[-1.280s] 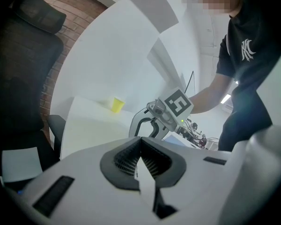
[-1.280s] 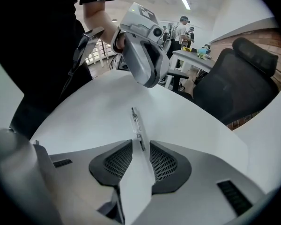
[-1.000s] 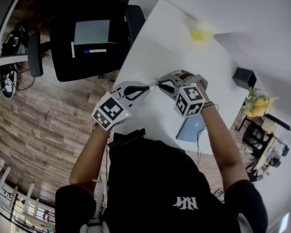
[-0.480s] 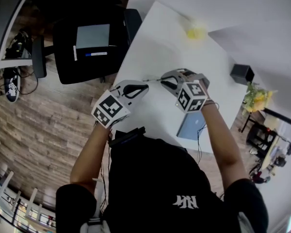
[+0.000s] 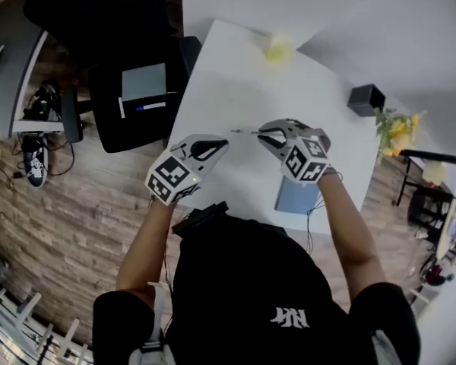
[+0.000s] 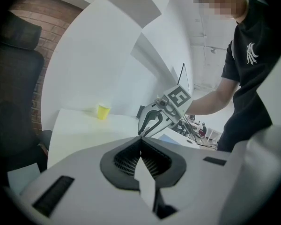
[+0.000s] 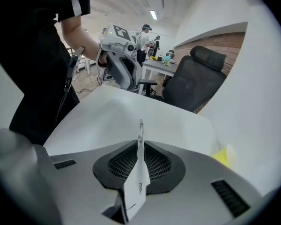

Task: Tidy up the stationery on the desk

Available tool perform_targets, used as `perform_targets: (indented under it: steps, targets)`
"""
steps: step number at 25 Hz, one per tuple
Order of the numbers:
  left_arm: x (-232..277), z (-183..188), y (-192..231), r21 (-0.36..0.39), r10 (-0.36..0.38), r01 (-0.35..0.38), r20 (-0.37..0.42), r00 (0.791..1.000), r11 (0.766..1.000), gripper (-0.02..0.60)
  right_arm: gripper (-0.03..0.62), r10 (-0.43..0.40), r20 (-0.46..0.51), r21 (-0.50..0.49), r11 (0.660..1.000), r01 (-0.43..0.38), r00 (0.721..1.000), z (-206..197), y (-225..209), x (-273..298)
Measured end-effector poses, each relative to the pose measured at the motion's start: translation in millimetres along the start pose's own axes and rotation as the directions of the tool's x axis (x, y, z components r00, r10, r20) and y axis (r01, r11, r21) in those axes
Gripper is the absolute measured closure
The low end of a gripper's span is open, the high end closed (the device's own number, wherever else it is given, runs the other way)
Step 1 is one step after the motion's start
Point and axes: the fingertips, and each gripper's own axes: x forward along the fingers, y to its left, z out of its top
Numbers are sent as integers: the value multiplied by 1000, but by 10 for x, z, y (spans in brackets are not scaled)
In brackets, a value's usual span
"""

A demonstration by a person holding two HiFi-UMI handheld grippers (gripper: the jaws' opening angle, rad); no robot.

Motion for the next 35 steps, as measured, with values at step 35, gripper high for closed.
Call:
perform_targets:
  steps: [35]
  targets:
    - [1643, -578, -1627, -26, -99, 95, -259, 961, 995, 578, 528, -465, -169, 847, 382, 369, 869, -2769, 1580, -1743]
